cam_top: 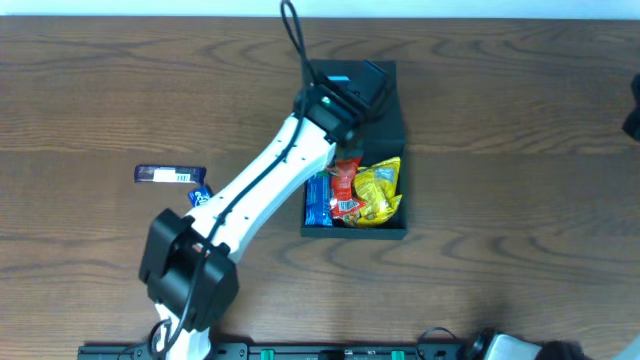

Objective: Pack container
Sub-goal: 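Insert the KitKat bar into the box beside the blue wafer bar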

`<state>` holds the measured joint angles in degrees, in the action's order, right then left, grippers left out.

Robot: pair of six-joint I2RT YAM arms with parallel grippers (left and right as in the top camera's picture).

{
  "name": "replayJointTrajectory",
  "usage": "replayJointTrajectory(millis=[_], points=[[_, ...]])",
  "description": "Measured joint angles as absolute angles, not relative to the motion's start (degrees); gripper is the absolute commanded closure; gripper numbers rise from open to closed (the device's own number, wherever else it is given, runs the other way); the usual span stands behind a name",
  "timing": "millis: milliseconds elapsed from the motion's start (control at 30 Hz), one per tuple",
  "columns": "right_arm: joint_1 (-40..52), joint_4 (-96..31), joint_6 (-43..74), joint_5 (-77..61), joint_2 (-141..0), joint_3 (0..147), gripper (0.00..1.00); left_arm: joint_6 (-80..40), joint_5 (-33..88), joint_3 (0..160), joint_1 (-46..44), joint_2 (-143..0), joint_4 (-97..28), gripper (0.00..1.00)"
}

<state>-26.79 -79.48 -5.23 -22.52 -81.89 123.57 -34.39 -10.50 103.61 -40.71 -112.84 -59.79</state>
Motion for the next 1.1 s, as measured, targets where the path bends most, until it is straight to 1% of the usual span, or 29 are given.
replayJointTrajectory(millis=[267, 433, 933, 967, 1033, 1100], points=[[-26.79, -79.48, -5.23, -22.50, -82.28, 123.57, 0.98, -36.38, -6.42, 99.90, -45.17, -115.52, -57.56, 0.94], [-26.81, -79.22, -5.23, -22.50, -82.28, 123.57, 0.98, -37.08, -4.86, 94.54, -44.23, -115.61, -55.29, 0.94], [-26.81, -78.98, -5.23, -23.24, -82.35, 123.57, 0.98, -37.06, -4.86, 91.22, -43.09, -115.83, -52.07, 0.94], [-26.81, -78.96, -5.23, -23.27, -82.35, 123.57, 0.98, -37.06, -4.80, 91.20, -43.05, -115.83, -52.05, 0.93], [-26.81, -78.98, -5.23, -23.38, -82.35, 123.57, 0.98, -37.06, -4.49, 91.20, -42.87, -115.83, -51.99, 0.71], [-26.81, -78.98, -5.23, -23.40, -82.35, 123.57, 0.98, -37.01, -4.36, 91.20, -42.81, -115.83, -51.96, 0.62]])
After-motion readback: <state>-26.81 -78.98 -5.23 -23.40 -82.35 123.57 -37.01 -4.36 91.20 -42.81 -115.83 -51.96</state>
